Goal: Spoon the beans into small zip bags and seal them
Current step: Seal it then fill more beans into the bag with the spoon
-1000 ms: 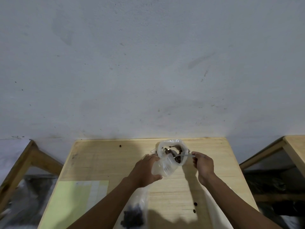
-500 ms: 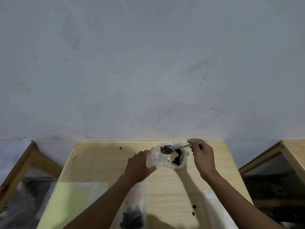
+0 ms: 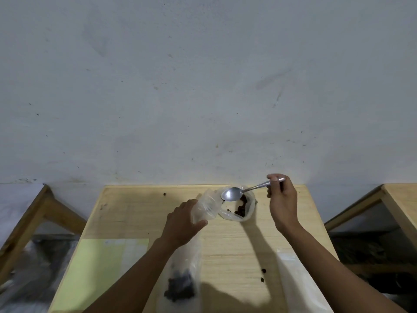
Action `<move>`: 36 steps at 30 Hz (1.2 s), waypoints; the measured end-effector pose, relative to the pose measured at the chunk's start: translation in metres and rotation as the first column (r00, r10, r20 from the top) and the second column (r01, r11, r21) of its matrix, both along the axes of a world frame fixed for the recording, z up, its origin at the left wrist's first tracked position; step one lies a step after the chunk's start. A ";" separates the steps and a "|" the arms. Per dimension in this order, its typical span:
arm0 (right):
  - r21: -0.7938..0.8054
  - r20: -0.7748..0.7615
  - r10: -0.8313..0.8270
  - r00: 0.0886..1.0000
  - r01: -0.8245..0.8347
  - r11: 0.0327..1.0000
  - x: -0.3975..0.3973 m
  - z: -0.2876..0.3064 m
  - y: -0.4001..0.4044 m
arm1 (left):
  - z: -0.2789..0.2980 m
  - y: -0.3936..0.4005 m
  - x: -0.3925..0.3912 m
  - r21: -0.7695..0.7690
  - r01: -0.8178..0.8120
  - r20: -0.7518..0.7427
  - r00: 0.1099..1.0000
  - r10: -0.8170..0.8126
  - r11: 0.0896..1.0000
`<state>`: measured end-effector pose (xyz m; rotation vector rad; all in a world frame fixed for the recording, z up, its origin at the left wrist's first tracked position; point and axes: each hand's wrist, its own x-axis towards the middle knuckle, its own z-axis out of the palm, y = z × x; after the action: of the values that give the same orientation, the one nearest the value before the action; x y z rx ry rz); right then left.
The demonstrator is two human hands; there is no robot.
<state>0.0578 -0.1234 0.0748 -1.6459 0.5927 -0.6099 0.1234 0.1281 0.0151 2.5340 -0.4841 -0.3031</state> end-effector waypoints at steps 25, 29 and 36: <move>-0.016 -0.569 -0.053 0.821 0.054 0.998 -0.053 -0.119 -0.031 | 0.014 0.002 -0.014 -0.103 -0.076 -0.083 0.994 0.067 0.992; -0.156 -0.735 0.011 0.678 -0.185 0.970 -0.052 -0.107 -0.041 | 0.018 -0.006 -0.016 -0.110 -0.048 -0.074 0.996 0.040 0.993; 0.176 -0.390 0.438 0.810 -0.401 0.899 -0.029 -0.025 0.007 | 0.028 -0.026 -0.017 -0.084 -0.028 -0.014 1.000 0.027 0.996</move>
<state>0.0292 -0.1168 0.0498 -1.7644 0.5246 0.1074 0.1064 0.1017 0.0426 2.4532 -0.4469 -0.2830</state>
